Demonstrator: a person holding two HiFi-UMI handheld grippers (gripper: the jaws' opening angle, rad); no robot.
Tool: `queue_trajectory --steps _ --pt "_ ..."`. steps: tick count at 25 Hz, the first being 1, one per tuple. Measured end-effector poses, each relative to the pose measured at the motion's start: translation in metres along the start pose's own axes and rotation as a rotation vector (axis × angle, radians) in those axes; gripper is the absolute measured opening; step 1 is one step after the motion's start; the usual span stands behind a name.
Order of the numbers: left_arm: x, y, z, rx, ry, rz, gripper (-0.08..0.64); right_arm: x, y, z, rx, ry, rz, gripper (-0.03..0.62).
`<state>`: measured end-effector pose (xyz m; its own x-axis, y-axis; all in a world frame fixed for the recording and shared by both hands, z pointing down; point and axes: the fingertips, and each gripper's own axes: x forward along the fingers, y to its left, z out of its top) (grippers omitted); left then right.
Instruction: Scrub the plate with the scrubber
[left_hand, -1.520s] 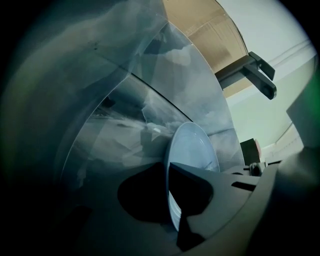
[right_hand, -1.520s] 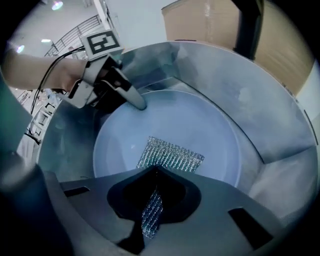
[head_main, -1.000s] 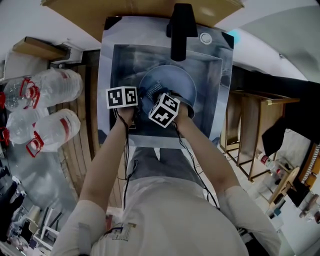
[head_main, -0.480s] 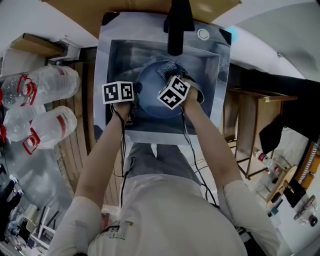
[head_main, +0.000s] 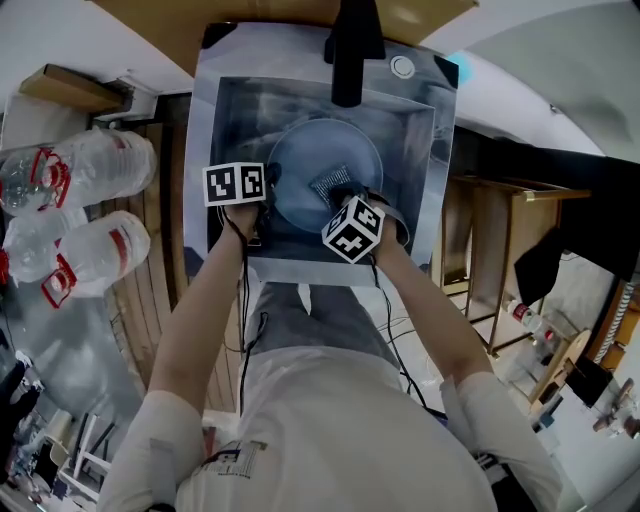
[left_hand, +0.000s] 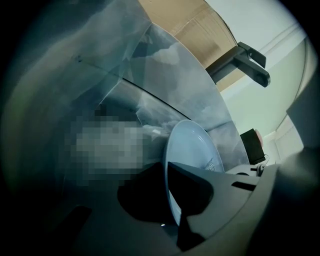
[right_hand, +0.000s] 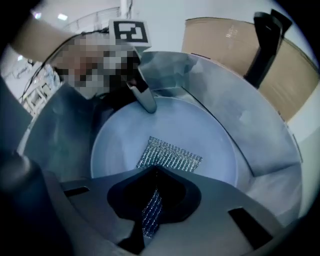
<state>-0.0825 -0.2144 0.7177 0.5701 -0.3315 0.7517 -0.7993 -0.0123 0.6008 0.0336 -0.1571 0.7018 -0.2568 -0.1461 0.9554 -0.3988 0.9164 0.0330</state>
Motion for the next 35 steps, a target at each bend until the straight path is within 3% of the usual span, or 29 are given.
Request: queue_trajectory --steps 2,5,8,11,14,17,23,30,33,35 --pt "0.0 0.0 0.0 0.0 -0.001 -0.002 0.04 0.002 0.017 0.015 0.059 -0.054 0.057 0.034" --pt "0.001 -0.001 -0.001 -0.018 0.001 -0.016 0.04 0.01 0.031 0.037 0.035 -0.078 0.076 0.034" --pt "0.0 0.0 0.0 -0.043 -0.006 -0.024 0.04 0.022 0.019 0.058 0.004 -0.064 0.007 0.034" --pt "0.0 0.001 -0.001 -0.066 -0.016 -0.029 0.04 0.031 -0.01 0.075 0.046 -0.105 -0.078 0.034" --pt "0.0 0.001 -0.001 -0.073 -0.028 -0.033 0.04 0.036 -0.042 0.087 0.024 -0.143 -0.152 0.034" --pt "0.0 0.001 0.001 -0.056 -0.035 -0.032 0.04 0.035 -0.071 0.084 0.002 -0.144 -0.203 0.032" --pt "-0.002 0.002 -0.002 -0.028 -0.03 -0.02 0.043 0.022 -0.099 0.037 0.095 -0.082 -0.239 0.032" --pt "-0.002 0.005 0.0 0.007 -0.039 0.024 0.044 0.006 -0.075 -0.003 0.26 -0.025 -0.179 0.032" --pt "0.003 -0.004 -0.005 0.007 -0.025 0.009 0.044 -0.003 -0.048 -0.01 0.318 -0.007 -0.11 0.032" --pt "0.0 -0.002 -0.005 0.024 -0.024 0.015 0.046 -0.003 -0.018 0.002 0.288 -0.027 -0.04 0.034"
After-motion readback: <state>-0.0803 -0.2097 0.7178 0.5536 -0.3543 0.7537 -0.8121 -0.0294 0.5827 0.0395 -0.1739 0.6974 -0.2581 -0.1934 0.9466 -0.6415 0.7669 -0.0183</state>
